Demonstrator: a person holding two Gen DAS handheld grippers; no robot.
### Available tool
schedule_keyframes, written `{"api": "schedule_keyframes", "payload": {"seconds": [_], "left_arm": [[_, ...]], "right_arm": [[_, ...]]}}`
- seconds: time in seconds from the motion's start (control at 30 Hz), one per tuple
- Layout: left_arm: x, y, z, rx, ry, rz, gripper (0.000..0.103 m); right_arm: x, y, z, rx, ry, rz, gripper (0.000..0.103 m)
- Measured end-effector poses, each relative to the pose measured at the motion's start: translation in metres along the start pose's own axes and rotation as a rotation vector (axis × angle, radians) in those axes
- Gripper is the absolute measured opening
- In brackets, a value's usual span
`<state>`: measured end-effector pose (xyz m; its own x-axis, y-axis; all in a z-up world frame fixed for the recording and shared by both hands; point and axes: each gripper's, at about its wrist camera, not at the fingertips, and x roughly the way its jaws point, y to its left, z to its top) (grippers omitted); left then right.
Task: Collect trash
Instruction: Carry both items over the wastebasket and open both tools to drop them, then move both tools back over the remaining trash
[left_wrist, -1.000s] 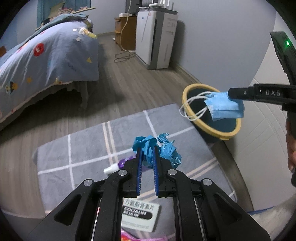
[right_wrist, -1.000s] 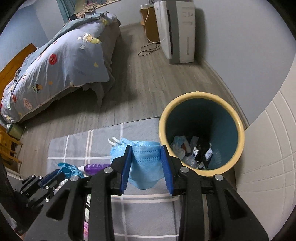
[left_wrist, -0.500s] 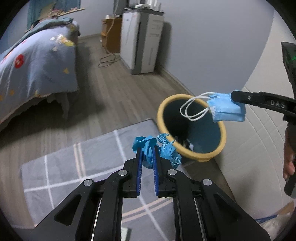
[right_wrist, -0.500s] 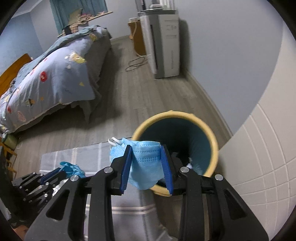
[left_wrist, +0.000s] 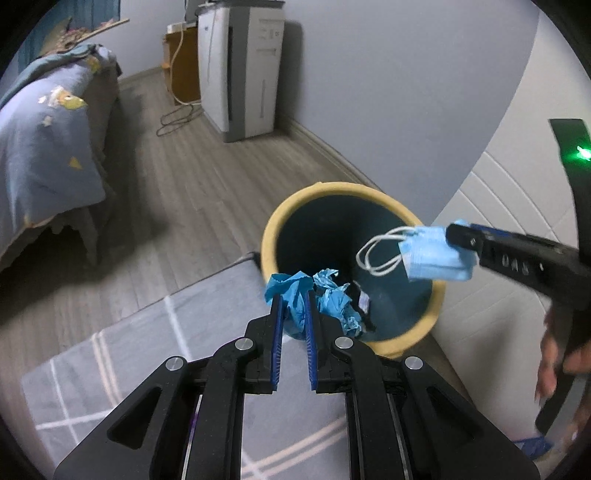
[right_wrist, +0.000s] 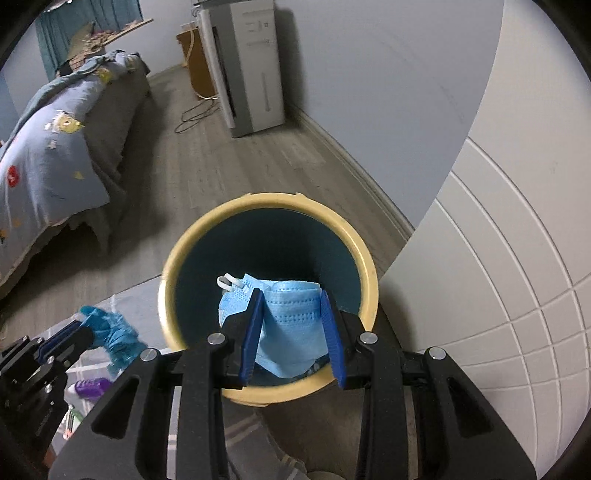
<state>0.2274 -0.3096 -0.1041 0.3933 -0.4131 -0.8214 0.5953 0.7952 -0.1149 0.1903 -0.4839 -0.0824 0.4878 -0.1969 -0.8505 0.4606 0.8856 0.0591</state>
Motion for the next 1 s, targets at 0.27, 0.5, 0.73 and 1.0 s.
{"api": "schedule_keyframes", "payload": {"seconds": [0.27,0.5,0.73,1.0], "left_arm": [[0.022,-0.012,0.029,-0.028,-0.049,-0.025,0.012],[0.022,-0.012,0.033,-0.056,-0.109,0.003,0.066],[0.003,0.0,0.016,-0.056,-0.118,0.047,0.084],[-0.048,0.036,-0.033,-0.1,-0.105,0.128,0.092]], "right_arm": [[-0.008,-0.021,0.009,0.077,-0.109,-0.009,0.032],[-0.011,-0.019,0.008,0.051,-0.136,0.0,0.073],[-0.023,-0.001,0.01,0.016,-0.112,0.036,0.089],[-0.079,0.041,0.005,-0.105,-0.187,0.065,0.098]]}}
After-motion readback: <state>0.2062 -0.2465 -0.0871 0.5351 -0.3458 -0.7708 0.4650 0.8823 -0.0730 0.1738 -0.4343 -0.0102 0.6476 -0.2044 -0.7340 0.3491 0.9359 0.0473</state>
